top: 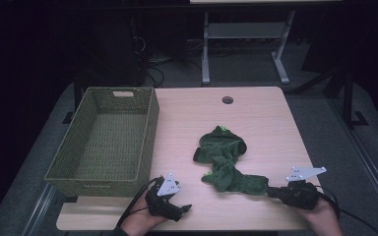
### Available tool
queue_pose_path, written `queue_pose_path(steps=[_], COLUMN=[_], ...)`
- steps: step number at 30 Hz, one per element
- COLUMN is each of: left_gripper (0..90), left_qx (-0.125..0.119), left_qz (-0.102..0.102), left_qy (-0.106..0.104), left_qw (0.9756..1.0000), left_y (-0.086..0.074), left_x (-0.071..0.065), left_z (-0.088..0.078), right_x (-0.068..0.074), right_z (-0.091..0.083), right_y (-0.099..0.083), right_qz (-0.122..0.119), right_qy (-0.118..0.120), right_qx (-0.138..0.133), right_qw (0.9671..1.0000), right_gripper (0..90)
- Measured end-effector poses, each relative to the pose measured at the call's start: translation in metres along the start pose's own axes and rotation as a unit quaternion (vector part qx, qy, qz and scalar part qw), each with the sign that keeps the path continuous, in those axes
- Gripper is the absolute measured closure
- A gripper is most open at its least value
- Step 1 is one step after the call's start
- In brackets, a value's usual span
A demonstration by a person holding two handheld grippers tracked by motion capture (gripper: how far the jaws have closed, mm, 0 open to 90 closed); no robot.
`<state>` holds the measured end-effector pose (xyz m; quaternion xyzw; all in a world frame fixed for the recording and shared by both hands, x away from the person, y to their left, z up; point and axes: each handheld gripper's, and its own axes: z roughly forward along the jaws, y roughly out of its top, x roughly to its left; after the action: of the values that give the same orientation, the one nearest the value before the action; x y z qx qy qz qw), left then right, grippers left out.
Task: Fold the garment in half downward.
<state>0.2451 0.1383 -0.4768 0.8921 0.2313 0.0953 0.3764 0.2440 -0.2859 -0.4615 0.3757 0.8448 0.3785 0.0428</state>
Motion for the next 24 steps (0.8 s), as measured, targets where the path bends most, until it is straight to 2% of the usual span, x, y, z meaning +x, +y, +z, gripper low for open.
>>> queue_pose_path(steps=[6,11,24], left_gripper=[12.4,12.4,12.4], left_qx=[0.000,0.000,0.000], left_qz=[0.000,0.000,0.001], left_qy=[0.000,0.001,0.001], left_qw=[1.0000,1.0000,1.0000], left_y=[0.000,0.000,0.000], left_x=[0.000,0.000,0.000], left_z=[0.000,0.000,0.000], right_x=[0.001,0.003,0.014], right_z=[-0.006,-0.008,-0.014], right_y=[0.001,0.005,0.027], right_qz=[-0.001,-0.017,-0.057], right_qy=[0.001,0.004,0.015], right_qx=[-0.011,-0.021,-0.048], right_qw=[0.9999,0.9996,0.9971], right_gripper=[85.5,85.7,85.9])
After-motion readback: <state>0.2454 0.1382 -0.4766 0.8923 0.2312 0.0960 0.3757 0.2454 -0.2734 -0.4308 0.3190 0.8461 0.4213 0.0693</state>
